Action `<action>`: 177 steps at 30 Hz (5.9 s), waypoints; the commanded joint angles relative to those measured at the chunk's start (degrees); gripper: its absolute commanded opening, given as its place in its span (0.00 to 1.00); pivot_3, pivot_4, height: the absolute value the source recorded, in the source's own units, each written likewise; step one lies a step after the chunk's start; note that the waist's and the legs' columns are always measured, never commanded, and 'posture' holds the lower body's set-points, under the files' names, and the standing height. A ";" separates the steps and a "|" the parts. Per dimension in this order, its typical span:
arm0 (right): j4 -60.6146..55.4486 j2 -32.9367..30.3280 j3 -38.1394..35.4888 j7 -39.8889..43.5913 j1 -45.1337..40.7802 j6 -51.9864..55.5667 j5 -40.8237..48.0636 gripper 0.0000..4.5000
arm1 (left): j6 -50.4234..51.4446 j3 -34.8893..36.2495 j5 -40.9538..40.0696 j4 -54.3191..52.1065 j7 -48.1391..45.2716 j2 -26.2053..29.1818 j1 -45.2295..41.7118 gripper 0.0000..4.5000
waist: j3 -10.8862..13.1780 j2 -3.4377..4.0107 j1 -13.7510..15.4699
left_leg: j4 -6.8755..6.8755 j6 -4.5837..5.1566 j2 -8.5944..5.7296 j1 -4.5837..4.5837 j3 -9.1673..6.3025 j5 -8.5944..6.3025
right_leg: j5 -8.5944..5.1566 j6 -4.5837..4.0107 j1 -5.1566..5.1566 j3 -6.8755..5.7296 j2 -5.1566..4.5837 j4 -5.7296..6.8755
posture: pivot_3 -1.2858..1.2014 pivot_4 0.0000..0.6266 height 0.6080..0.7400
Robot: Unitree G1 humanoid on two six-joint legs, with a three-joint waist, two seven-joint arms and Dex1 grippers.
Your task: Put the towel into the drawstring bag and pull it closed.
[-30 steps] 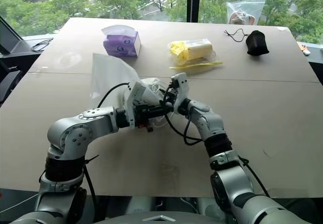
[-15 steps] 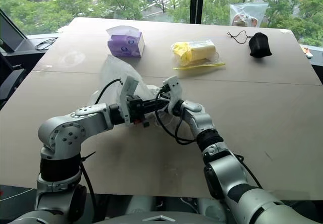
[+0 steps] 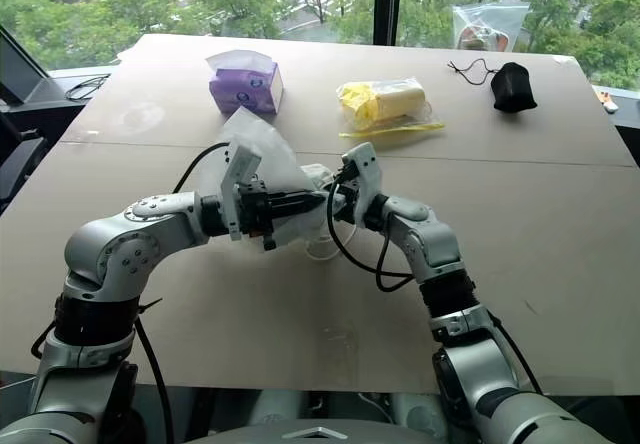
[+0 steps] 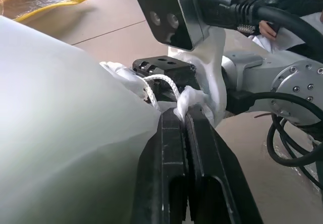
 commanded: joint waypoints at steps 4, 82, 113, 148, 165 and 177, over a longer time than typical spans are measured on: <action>0.24 -4.86 -1.76 -5.63 0.66 -3.36 -5.36 0.58 | -8.15 3.65 5.28 7.64 -3.02 4.14 -1.86 0.00 | 0.01 -0.01 0.01 | -0.01 -0.04 0.03 -0.06 0.01 0.02 | 0.00 0.00 -0.06 0.02 0.05 -0.02 | 0.52 0.24 1.00; 25.45 -5.45 7.44 9.93 -15.51 -17.91 -15.32 1.00 | -17.34 6.07 10.55 11.77 -20.05 15.27 -2.98 0.01 | 0.11 0.06 0.98 | -0.01 -0.03 0.10 -0.11 0.19 0.02 | -0.01 0.01 -0.19 0.18 0.44 -0.05 | 0.52 0.24 1.00; 10.71 -5.96 1.15 3.09 -7.75 -10.72 -14.13 0.00 | 0.81 27.35 -3.91 -9.56 -2.65 8.60 30.96 0.99 | 0.10 0.06 0.11 | -0.07 -0.07 0.10 -0.05 0.17 0.01 | -0.01 -0.01 -0.20 0.14 -0.07 0.00 | 0.52 0.24 1.00; -12.95 -27.90 -9.12 0.00 -27.47 7.24 -9.13 0.00 | -35.82 23.84 20.85 7.73 14.93 11.52 -8.59 0.03 | 0.14 0.32 1.16 | -0.03 0.06 0.00 -0.08 0.31 -0.03 | -0.01 0.04 -0.14 -0.09 -0.03 -0.12 | 0.52 0.24 1.00; -23.18 -35.95 -19.94 -1.35 -29.46 21.03 3.25 0.00 | -40.92 16.91 24.54 34.09 13.23 8.16 -27.58 0.03 | 0.37 0.23 1.25 | 0.23 0.04 0.10 -0.70 0.37 -0.01 | 0.01 0.02 -0.61 -0.11 0.27 -0.08 | 0.52 0.24 1.00; -23.30 -42.30 -20.07 -2.89 -19.31 17.83 1.13 0.00 | -46.76 14.21 28.41 42.12 9.99 8.63 -28.22 0.03 | 0.35 0.34 1.38 | 0.65 0.12 0.16 -0.99 0.53 -0.04 | 0.13 0.28 -0.74 -0.04 0.34 -0.06 | 0.52 0.24 1.00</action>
